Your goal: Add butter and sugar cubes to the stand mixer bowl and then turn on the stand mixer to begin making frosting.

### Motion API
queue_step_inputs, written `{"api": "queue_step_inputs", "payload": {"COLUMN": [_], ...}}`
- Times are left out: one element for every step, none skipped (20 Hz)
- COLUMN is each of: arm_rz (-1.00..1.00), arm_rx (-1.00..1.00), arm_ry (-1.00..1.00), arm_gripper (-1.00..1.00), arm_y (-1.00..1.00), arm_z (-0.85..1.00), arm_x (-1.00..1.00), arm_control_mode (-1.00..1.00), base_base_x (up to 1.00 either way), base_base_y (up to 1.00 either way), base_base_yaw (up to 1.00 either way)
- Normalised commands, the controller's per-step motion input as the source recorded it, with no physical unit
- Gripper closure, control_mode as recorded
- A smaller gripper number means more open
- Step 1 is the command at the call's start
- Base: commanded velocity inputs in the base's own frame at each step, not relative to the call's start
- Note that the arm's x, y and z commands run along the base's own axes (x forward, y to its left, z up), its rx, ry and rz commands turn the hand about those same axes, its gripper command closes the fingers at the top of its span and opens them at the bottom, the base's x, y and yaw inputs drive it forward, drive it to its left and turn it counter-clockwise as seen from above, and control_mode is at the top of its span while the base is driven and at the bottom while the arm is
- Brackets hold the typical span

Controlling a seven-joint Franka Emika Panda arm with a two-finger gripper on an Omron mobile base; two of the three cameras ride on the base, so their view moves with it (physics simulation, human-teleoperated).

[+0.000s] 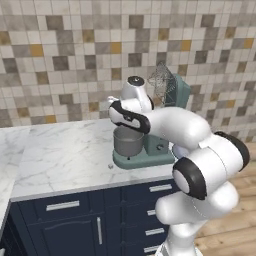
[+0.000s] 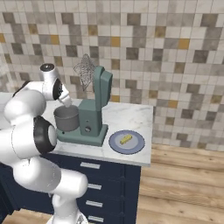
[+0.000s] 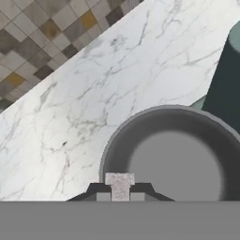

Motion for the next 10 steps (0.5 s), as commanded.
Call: {"api": "queue_step_inputs", "payload": {"arm_rz": [0.0,0.0,0.0,0.0,0.0,0.0,0.0,0.0,0.0,0.0], "arm_rx": [0.0,-0.01,-0.02,-0.03,-0.04,-0.05,-0.06,-0.06,-0.07,-0.07], "arm_ry": [0.0,0.02,0.03,0.06,0.05,0.07,0.09,0.09,0.09,0.08], "arm_gripper": [1.0,1.0,1.0,1.0,1.0,1.0,1.0,1.0,1.0,1.0], "arm_y": [-0.03,-0.04,-0.06,-0.02,-0.01,0.0,0.0,0.0,0.0,0.0], "arm_z": [-0.26,-0.29,-0.32,-0.4,-0.45,-0.51,-0.53,-0.54,-0.53,-0.47], "arm_x": [0.35,0.31,0.25,0.26,0.24,0.26,0.26,0.23,0.2,0.12], "arm_control_mode": [-1.0,-1.0,-1.0,-1.0,-1.0,-1.0,-1.0,-1.0,-1.0,-1.0], "base_base_x": [0.0,0.0,0.0,0.0,0.0,0.0,0.0,0.0,0.0,0.0], "base_base_y": [0.0,0.0,0.0,0.0,0.0,0.0,0.0,0.0,0.0,0.0], "base_base_yaw": [0.0,0.0,0.0,0.0,0.0,0.0,0.0,0.0,0.0,0.0]}}
